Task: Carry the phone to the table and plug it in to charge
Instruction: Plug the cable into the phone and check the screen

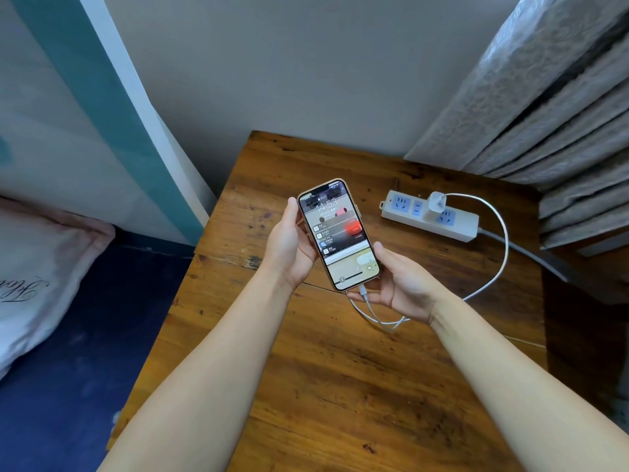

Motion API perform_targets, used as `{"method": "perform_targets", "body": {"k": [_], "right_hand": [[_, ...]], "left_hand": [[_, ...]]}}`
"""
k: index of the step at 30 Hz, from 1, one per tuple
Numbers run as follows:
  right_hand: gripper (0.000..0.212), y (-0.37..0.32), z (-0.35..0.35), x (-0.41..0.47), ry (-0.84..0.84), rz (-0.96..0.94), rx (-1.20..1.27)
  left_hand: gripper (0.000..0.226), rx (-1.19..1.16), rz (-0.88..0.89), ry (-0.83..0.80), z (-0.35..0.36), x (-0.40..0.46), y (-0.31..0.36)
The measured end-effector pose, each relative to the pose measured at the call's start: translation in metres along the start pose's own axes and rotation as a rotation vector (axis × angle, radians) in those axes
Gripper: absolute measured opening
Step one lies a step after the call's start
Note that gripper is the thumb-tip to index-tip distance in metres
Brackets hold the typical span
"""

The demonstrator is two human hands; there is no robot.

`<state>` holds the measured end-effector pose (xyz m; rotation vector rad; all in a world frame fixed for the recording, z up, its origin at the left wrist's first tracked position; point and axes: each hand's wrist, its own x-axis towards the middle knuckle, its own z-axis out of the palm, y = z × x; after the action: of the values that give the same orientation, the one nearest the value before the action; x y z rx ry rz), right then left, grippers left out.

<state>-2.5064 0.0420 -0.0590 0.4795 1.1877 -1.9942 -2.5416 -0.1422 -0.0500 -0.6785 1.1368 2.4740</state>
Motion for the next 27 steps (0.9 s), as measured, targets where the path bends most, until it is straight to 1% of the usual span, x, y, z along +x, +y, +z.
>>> {"method": "perform_targets", "body": {"k": [15,19,23,27], "right_hand": [[0.032,-0.002,0.008,0.001,0.024,-0.002,-0.022],[0.035,-0.003,0.012,0.004,0.029,-0.020,-0.059],[0.035,-0.003,0.026,0.016,-0.017,-0.108,-0.128],[0.032,0.009,0.047,0.043,0.001,-0.082,-0.175]], "left_hand": [[0.041,-0.038,-0.018,0.008,-0.003,0.003,0.002],[0.040,-0.049,-0.024,0.013,-0.006,0.004,0.005],[0.042,-0.099,-0.029,0.043,-0.025,0.004,0.008],[0.040,-0.153,-0.035,0.138,-0.060,0.004,0.013]]}}
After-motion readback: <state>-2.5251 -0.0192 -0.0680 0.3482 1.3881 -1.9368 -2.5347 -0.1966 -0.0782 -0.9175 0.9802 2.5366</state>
